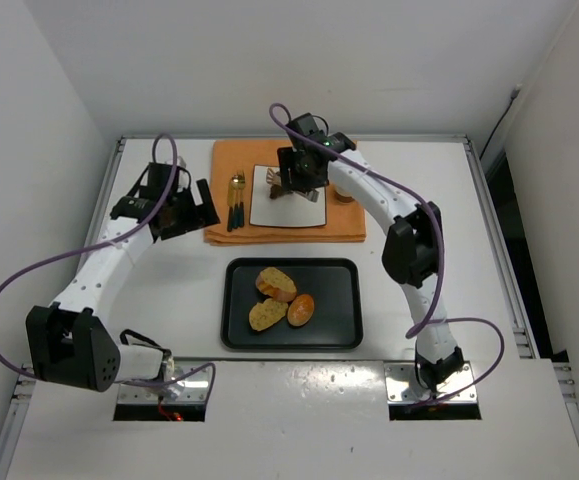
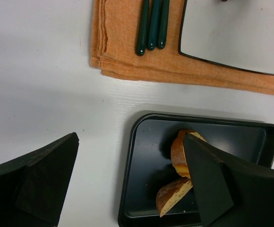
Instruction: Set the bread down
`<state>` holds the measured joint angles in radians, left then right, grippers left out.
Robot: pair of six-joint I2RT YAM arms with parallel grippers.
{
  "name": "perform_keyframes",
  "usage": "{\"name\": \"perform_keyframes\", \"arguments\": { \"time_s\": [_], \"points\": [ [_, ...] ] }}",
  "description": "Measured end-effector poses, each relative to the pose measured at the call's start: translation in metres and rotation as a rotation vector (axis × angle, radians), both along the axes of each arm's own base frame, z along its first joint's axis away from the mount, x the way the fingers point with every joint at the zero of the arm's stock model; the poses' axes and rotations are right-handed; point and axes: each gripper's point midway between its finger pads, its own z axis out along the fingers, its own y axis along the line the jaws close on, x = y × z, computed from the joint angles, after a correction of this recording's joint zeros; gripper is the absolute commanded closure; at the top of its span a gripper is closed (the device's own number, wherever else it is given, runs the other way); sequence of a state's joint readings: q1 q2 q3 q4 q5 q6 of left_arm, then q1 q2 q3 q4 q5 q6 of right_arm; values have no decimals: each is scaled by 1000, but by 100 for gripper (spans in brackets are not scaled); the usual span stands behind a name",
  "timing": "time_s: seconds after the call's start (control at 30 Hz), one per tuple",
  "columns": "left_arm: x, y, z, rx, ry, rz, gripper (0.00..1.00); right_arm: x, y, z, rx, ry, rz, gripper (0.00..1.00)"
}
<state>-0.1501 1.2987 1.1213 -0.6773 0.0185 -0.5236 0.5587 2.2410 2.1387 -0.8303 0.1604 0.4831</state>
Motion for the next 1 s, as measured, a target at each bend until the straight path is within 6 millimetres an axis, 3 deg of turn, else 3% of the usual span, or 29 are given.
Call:
{"name": "perform_keyframes", "arguments": {
  "time_s": [0.17,0.3,0.4,0.53,0.63,0.7,0.77,0.9,1.0],
  "points": [
    [-3,-12,0,-10,2,-42,3,-6,-3,-8,-9,24,-2,33],
    [-8,-31,-1,-11,0,-107,5,-9,-9,12,-7,-9,-16,33],
    [-25,-56,-19,-12,33,-193,5,-23,-28,45,-18,-64,-46,33],
    [-72,-95,-60,-50,150,-342,5,-54,-61,99,-10,-164,-89,33],
    [-104,-115,-82,-79,225,-425,5,-74,-83,135,14,-240,-122,33],
    [-117,-120,-91,-90,257,-450,6,-83,-93,149,21,-273,-142,33],
    [-125,-121,-98,-93,277,-457,6,-88,-102,151,11,-283,-161,33],
    [-142,-127,-110,-105,316,-493,6,-94,-111,137,-32,-256,-179,33],
    [-157,-133,-119,-106,333,-537,11,-96,-114,133,-45,-245,-181,33]
  ]
}}
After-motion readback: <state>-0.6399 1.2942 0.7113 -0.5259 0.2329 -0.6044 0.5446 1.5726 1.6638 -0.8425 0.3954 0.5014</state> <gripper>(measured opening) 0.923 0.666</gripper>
